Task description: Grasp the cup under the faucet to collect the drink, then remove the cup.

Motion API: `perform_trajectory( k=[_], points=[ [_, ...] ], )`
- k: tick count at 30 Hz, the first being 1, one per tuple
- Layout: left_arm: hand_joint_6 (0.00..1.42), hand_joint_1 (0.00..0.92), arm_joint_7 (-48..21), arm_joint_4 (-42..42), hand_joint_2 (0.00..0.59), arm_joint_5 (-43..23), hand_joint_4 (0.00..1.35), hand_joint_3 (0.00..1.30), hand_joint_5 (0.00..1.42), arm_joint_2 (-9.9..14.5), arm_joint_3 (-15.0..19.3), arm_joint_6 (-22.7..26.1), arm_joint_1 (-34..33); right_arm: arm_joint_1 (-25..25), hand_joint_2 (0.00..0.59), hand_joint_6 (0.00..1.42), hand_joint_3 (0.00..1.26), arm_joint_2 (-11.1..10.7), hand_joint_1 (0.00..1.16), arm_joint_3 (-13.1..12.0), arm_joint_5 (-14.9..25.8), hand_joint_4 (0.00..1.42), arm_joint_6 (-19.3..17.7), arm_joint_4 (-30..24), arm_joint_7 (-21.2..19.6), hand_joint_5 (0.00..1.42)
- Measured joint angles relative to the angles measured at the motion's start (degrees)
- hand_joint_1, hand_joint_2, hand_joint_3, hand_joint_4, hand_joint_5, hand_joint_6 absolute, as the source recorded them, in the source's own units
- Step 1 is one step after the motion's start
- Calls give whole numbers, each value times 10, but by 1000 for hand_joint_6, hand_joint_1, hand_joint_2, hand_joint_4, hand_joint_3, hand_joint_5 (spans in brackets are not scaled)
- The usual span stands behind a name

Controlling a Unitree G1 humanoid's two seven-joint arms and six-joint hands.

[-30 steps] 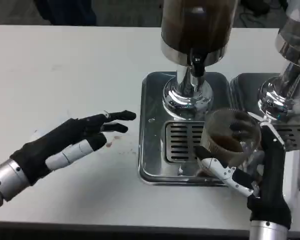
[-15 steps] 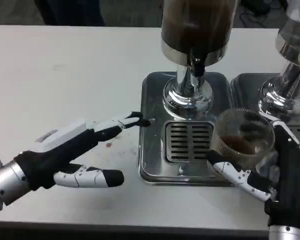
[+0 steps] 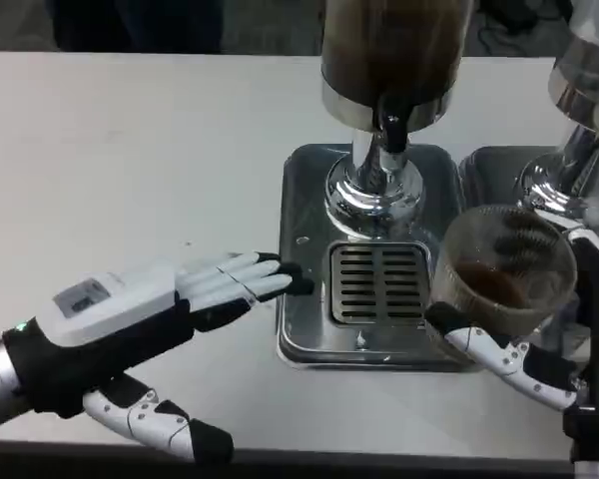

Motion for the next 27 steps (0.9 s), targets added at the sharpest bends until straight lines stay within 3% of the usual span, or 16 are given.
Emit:
perform_trajectory(
  k=[6, 17, 27],
  points=[
    [25, 0, -1, -84, 32, -62, 0, 67, 0, 50, -4, -7, 47, 48, 67, 1424, 787, 1, 966, -10, 15, 1008, 6, -70, 36, 1199],
    [24, 0, -2, -155, 34, -108, 0, 67, 0, 104, -5, -13, 100, 109, 67, 1424, 788, 3, 966, -8, 25, 1020, 8, -138, 91, 1211],
    [24, 0, -2, -171, 35, -116, 0, 67, 0, 110, 3, -16, 115, 129, 74, 1424, 801, 5, 961, -11, 35, 1020, 8, -155, 110, 1212]
  ],
)
